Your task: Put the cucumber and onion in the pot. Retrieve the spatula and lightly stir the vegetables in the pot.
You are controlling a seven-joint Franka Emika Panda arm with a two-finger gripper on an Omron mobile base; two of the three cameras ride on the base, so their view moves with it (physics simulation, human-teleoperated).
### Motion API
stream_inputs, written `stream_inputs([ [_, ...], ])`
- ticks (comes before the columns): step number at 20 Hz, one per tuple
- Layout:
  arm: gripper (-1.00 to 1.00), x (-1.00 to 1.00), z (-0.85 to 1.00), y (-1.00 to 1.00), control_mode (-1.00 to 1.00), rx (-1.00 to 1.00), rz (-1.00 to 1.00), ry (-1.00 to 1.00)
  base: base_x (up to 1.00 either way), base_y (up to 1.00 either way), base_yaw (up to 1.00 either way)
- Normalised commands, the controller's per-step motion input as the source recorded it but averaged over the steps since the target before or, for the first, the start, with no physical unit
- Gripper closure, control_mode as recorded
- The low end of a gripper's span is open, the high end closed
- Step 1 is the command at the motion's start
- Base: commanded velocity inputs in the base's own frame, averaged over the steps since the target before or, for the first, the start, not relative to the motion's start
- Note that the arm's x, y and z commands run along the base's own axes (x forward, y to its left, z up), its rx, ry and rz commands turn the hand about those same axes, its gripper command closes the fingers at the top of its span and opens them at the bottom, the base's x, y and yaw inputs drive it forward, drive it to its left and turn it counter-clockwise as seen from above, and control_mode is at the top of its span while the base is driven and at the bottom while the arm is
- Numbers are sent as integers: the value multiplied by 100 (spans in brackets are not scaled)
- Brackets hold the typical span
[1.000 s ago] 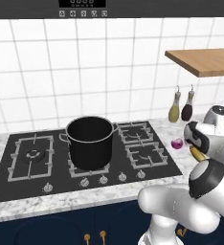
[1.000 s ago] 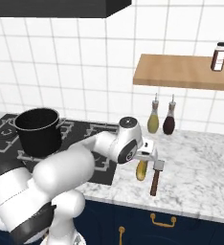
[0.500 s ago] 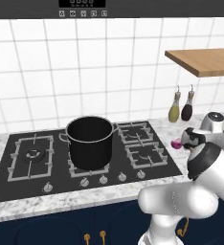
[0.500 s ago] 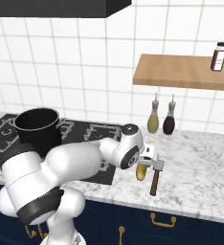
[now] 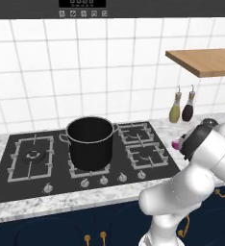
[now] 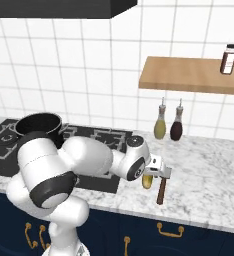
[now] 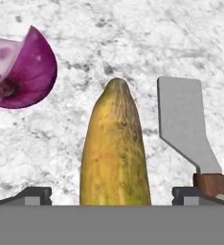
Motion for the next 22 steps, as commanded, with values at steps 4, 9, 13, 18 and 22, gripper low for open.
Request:
stream_inputs([
  [4, -100, 16, -23, -11, -100, 0, 0, 1, 0, 0, 0],
  [9, 100, 2, -19, -14, -100, 0, 0, 0, 0, 0, 0],
  [13, 100, -5, -1, 0, -100, 0, 0, -1, 0, 0, 0],
  [18, 100, -35, 57, 20, -100, 0, 0, -10, 0, 0, 0],
  [22, 100, -25, 98, 81, -100, -2, 0, -1, 0, 0, 0],
])
